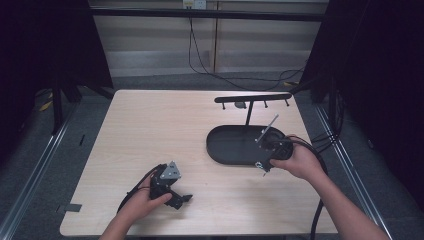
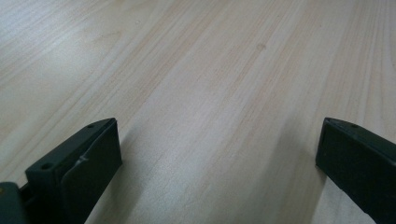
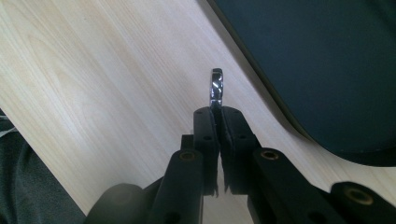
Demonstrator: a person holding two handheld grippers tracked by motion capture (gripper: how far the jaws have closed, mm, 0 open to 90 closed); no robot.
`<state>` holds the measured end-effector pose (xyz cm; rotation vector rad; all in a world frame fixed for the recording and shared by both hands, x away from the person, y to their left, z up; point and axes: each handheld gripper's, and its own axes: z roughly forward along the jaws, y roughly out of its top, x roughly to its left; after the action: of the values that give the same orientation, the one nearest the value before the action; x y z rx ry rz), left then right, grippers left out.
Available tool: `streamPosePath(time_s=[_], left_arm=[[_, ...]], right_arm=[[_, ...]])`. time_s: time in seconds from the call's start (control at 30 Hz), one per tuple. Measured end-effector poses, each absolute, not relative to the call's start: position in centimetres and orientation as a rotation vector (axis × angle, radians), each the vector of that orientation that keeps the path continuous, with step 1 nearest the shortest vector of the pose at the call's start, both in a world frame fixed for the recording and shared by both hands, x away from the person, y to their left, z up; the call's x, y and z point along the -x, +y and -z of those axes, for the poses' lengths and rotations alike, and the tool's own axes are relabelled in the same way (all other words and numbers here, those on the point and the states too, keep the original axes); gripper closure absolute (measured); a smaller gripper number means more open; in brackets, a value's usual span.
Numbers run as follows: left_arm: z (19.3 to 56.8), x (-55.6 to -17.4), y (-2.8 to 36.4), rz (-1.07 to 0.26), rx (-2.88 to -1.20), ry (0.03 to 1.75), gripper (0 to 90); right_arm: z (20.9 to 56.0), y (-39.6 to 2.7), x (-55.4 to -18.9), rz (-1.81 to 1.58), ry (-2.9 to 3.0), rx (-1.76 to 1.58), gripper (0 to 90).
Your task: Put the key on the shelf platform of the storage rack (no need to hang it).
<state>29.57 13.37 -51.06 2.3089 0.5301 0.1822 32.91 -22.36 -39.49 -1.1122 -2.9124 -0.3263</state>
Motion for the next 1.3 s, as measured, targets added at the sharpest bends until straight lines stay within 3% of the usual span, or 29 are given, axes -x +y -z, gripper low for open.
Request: streamPosePath(time_s=[1.3], left_arm=[[51.1,-29.5,13.3,-0.183,-2.295,0.541,0.0]], right_arm=[[35.7,-23.2,-35.0,0.325,-2.947,1.163,85.9]])
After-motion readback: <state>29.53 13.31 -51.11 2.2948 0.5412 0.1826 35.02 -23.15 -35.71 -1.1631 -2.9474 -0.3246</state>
